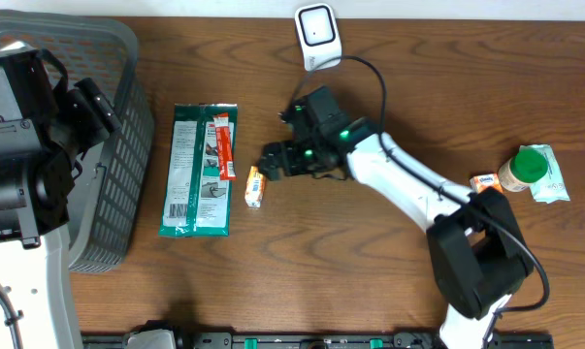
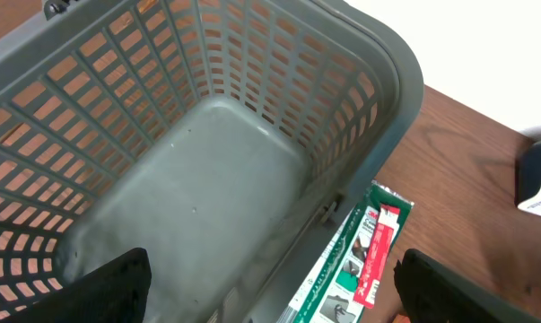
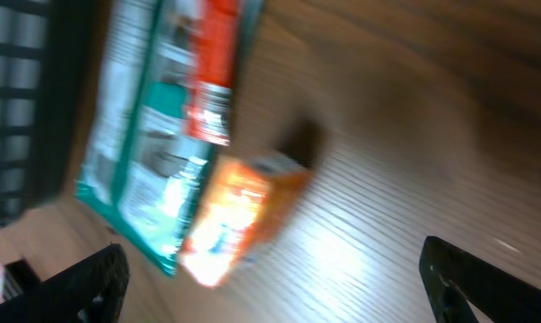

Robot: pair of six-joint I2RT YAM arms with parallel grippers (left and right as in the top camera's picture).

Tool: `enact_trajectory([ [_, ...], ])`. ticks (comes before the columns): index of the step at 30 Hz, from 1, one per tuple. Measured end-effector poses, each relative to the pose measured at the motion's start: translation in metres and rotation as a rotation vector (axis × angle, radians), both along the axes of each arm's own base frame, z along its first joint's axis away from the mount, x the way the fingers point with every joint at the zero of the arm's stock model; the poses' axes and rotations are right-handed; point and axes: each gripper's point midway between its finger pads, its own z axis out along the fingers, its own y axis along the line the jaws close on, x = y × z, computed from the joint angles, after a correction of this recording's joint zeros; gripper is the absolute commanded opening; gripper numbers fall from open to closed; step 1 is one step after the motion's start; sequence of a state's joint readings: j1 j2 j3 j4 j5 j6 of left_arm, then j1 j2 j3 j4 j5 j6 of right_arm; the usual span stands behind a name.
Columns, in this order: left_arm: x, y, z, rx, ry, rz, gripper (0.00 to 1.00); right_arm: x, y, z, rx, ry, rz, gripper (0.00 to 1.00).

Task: Scan the item barcode

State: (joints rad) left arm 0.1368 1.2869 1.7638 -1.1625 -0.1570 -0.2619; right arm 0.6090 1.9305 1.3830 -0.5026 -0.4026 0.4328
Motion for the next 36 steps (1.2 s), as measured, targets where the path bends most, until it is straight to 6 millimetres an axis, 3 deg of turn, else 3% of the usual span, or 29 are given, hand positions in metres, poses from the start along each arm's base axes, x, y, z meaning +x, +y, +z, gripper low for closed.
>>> enact_trajectory([
  [4, 0.000, 0.000, 0.000, 0.000, 0.000, 0.000, 0.88, -0.006, 0.024, 0.011, 0.013, -0.062, 0.019, 0.99],
  [14, 0.000, 0.000, 0.000, 0.000, 0.000, 0.000, 0.88, -0.022, 0.041, -0.002, -0.113, -0.129, -0.039, 0.96],
  [23, 0.000, 0.000, 0.000, 0.000, 0.000, 0.000, 0.88, -0.031, 0.040, -0.055, -0.310, -0.183, -0.057, 0.90],
  [26, 0.000, 0.000, 0.000, 0.000, 0.000, 0.000, 0.88, -0.032, 0.026, -0.071, -0.388, -0.171, -0.070, 0.93],
  [30, 0.000, 0.000, 0.000, 0.000, 0.000, 0.000, 0.88, -0.028, -0.012, -0.075, -0.517, -0.146, -0.117, 0.95],
  [36, 0.000, 0.000, 0.000, 0.000, 0.000, 0.000, 0.88, -0.006, -0.082, -0.047, -0.618, -0.108, -0.250, 0.99],
])
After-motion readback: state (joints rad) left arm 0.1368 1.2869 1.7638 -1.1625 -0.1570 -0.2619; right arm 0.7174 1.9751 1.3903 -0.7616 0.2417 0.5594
